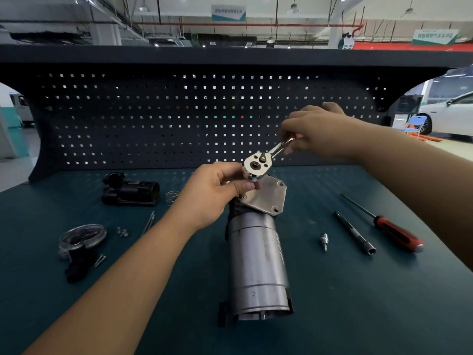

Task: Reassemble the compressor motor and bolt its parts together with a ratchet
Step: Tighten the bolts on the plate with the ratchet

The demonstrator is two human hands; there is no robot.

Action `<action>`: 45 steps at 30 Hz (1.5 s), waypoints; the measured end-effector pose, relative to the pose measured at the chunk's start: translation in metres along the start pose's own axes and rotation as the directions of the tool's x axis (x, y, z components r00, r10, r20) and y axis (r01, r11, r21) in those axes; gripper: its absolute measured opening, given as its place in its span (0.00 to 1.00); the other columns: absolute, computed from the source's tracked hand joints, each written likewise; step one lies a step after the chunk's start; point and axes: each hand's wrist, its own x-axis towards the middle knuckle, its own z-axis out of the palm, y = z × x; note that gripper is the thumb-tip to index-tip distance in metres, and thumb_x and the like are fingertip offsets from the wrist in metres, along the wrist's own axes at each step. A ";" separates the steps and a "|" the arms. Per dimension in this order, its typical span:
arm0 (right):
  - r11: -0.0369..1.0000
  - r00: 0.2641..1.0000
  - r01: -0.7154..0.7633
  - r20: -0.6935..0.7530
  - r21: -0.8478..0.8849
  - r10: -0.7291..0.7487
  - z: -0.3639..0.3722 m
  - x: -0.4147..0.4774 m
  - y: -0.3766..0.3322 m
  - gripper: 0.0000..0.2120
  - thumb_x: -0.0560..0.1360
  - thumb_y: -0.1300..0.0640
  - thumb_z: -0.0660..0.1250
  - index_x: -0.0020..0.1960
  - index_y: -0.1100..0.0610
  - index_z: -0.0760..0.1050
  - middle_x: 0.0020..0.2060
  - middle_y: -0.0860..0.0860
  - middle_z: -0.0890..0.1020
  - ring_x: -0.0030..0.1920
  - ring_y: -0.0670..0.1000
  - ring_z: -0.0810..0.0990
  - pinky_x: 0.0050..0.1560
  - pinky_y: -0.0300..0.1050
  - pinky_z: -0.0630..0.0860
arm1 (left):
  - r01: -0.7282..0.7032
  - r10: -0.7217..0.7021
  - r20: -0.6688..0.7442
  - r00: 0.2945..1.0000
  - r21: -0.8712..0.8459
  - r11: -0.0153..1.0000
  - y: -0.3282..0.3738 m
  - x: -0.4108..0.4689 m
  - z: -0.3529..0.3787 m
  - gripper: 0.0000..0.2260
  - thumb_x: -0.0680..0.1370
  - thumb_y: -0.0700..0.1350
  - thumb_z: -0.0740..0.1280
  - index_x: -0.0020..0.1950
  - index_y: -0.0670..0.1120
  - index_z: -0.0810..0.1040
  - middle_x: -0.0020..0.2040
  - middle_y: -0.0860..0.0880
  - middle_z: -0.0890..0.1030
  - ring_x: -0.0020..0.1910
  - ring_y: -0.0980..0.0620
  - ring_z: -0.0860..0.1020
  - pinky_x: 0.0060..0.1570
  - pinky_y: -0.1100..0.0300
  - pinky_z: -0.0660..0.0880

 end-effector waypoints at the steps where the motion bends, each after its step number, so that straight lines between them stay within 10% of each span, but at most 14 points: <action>1: 1.000 1.000 -0.014 -0.011 -0.003 0.014 -0.001 -0.002 0.001 0.16 0.73 0.40 0.63 0.54 0.50 0.74 0.47 0.41 0.69 0.65 0.51 0.66 0.69 0.63 0.51 | -0.004 0.003 -0.029 1.000 -0.028 1.000 -0.001 -0.001 0.001 0.12 0.75 0.31 0.66 0.41 0.48 0.80 0.36 0.60 0.83 0.40 0.67 0.79 0.45 0.73 0.74; 5: 0.993 0.994 -0.113 0.010 0.035 0.113 0.000 -0.035 -0.001 0.29 0.67 0.29 0.49 0.51 0.52 0.68 0.46 0.46 0.67 0.58 0.56 0.71 0.66 0.61 0.59 | -0.015 0.003 -0.112 0.994 -0.112 0.994 -0.006 -0.002 0.005 0.07 0.74 0.31 0.67 0.43 0.42 0.81 0.35 0.59 0.83 0.39 0.66 0.80 0.43 0.73 0.74; 8: 0.988 0.992 -0.123 -0.028 0.096 0.126 0.007 -0.079 -0.013 0.28 0.63 0.27 0.41 0.44 0.49 0.59 0.38 0.46 0.65 0.43 0.54 0.71 0.45 0.49 0.68 | -0.022 0.004 -0.135 0.991 -0.137 0.990 -0.007 -0.002 0.007 0.08 0.73 0.31 0.68 0.44 0.42 0.82 0.36 0.59 0.84 0.40 0.65 0.81 0.43 0.74 0.73; 15: 0.898 0.975 -0.175 -0.059 0.403 0.216 0.022 -0.163 -0.072 0.10 0.73 0.48 0.66 0.40 0.49 0.66 0.34 0.44 0.71 0.40 0.40 0.71 0.39 0.32 0.65 | -0.035 0.003 -0.184 0.983 -0.172 0.984 -0.007 -0.002 0.013 0.13 0.70 0.31 0.70 0.42 0.50 0.82 0.39 0.58 0.84 0.42 0.63 0.82 0.43 0.73 0.74; 19: 0.785 0.952 -0.278 0.051 0.554 0.301 0.020 -0.172 -0.098 0.14 0.71 0.40 0.63 0.40 0.49 0.65 0.31 0.51 0.74 0.35 0.45 0.75 0.34 0.38 0.71 | -0.029 -0.012 -0.220 0.976 -0.184 0.982 -0.007 -0.003 0.017 0.12 0.70 0.33 0.72 0.42 0.50 0.82 0.39 0.56 0.85 0.42 0.61 0.82 0.42 0.71 0.75; 37: 0.937 0.980 -0.184 0.129 0.298 0.151 0.002 -0.106 -0.013 0.12 0.69 0.59 0.69 0.33 0.51 0.66 0.27 0.47 0.71 0.28 0.42 0.70 0.33 0.36 0.67 | 0.073 -0.053 0.271 0.961 -0.065 0.995 -0.001 0.018 -0.021 0.10 0.76 0.37 0.64 0.54 0.46 0.80 0.50 0.55 0.83 0.54 0.58 0.79 0.53 0.68 0.74; 45: 0.971 0.977 -0.125 0.195 0.206 0.085 0.005 -0.062 0.010 0.10 0.71 0.60 0.68 0.37 0.51 0.69 0.32 0.47 0.74 0.33 0.45 0.71 0.34 0.41 0.66 | 0.045 -0.032 0.225 0.974 -0.050 0.998 -0.005 0.017 -0.018 0.10 0.77 0.32 0.63 0.50 0.45 0.80 0.42 0.57 0.84 0.49 0.62 0.80 0.51 0.70 0.74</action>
